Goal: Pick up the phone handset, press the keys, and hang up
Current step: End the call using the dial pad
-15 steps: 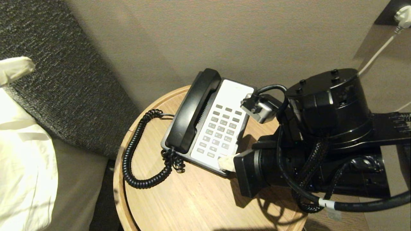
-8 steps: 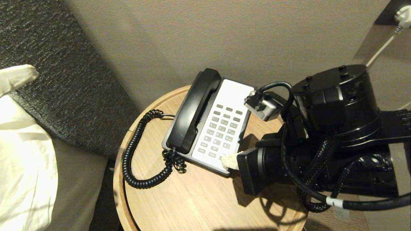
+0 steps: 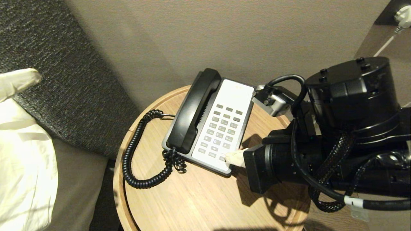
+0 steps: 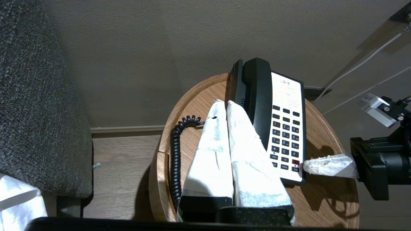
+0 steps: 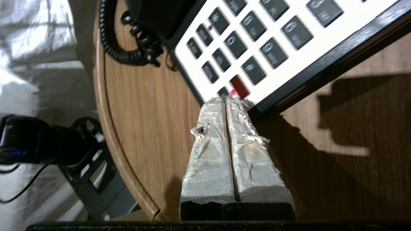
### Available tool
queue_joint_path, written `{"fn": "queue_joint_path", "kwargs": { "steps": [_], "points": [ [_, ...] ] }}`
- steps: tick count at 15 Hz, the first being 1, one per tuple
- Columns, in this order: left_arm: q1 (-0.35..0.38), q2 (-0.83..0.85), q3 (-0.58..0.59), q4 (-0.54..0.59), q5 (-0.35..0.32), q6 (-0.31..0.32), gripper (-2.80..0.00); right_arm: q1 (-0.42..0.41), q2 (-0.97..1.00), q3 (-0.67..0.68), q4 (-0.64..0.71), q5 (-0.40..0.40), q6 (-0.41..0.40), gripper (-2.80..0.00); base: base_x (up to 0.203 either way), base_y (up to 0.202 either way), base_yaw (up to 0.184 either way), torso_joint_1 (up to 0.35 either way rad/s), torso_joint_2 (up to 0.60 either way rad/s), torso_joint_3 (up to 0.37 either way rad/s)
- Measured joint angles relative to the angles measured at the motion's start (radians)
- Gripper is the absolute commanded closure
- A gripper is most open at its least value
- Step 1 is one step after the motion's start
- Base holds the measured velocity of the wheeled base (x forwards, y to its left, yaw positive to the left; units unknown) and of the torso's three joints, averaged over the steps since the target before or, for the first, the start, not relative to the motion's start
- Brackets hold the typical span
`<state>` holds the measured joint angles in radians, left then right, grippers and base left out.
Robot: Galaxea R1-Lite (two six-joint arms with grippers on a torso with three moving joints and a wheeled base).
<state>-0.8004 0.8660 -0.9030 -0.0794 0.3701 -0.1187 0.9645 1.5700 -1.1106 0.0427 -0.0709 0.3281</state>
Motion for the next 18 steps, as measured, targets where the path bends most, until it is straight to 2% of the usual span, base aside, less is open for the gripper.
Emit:
{"fn": "queue_joint_path", "kwargs": {
  "steps": [18],
  "points": [
    [0.000,-0.026,0.015,-0.001,-0.002,0.001,0.00,-0.001,0.042,0.007,-0.010,-0.007,-0.004,0.00,0.000,0.000,0.000,0.000,0.00,0.000]
  ]
}}
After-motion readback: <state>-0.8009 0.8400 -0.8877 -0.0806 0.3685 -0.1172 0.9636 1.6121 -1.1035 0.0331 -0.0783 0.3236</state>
